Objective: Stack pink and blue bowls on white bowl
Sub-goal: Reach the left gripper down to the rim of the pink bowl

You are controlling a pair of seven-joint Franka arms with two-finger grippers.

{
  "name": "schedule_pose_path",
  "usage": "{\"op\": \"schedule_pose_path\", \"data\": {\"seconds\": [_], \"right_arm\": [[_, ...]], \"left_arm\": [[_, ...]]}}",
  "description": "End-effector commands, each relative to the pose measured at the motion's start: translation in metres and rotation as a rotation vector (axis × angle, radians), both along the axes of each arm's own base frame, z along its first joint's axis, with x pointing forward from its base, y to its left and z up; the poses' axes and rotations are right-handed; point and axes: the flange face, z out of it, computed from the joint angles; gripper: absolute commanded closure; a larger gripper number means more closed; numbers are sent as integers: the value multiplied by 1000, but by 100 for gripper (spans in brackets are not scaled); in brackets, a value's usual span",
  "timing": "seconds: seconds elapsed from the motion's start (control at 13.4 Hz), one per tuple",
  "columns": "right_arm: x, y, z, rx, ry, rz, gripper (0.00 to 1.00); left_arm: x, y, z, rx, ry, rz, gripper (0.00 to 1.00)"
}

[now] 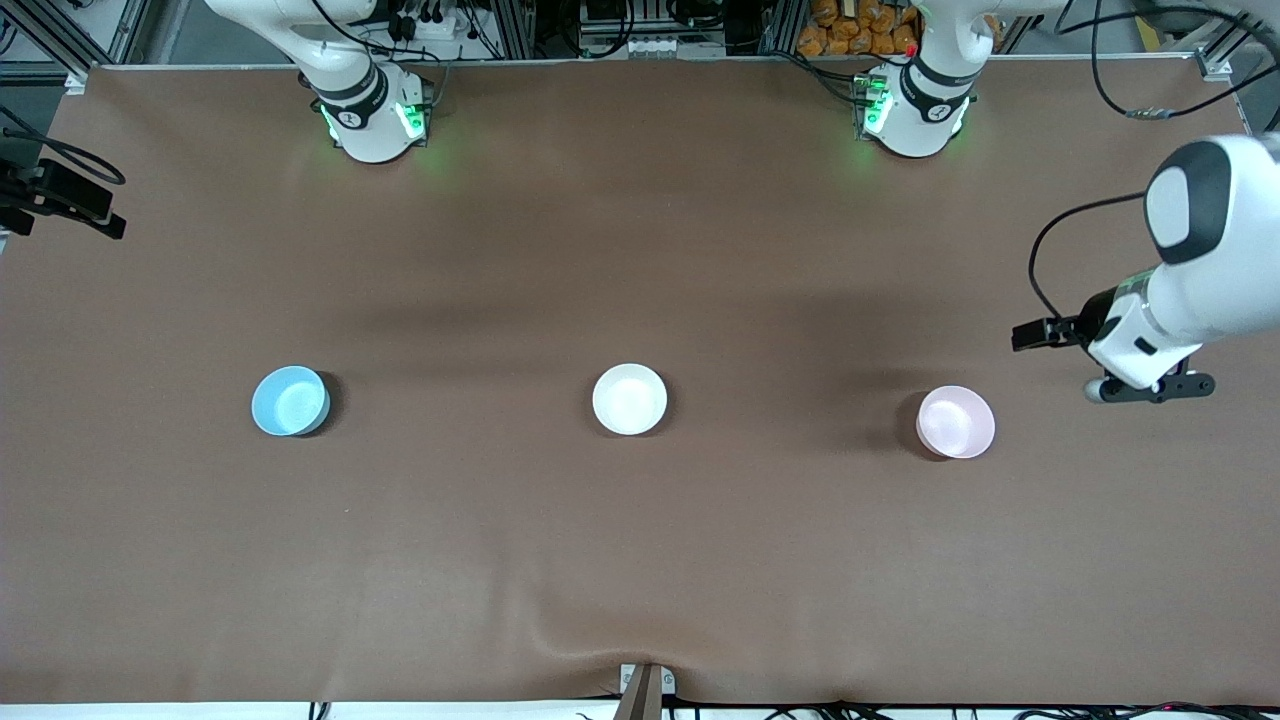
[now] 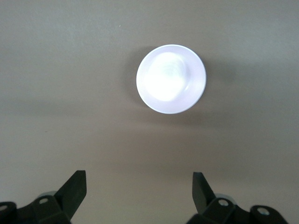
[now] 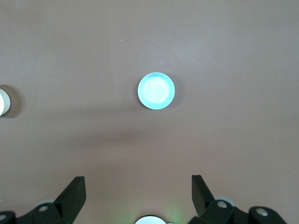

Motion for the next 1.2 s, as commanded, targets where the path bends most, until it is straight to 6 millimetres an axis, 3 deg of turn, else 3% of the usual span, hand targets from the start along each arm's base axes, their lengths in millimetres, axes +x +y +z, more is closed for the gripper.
{"op": "schedule_pose_path", "data": {"seconds": [0.0, 0.3, 0.52, 0.75, 0.97, 1.12], "right_arm": [[2, 2, 3, -3, 1, -10, 0], [2, 2, 3, -3, 1, -10, 0], [2, 2, 3, -3, 1, -10, 0], [2, 2, 3, -3, 1, -10, 0], [2, 2, 3, -3, 1, -10, 0], [2, 2, 3, -3, 1, -10, 0]], "left_arm": [[10, 26, -37, -44, -12, 28, 0], [18, 74, -101, -151, -36, 40, 0], [24, 73, -125, -191, -34, 37, 0], [28, 62, -145, -241, -22, 71, 31], [34, 48, -167, -233, -33, 57, 37], [36, 49, -174, -226, -51, 37, 39]]}}
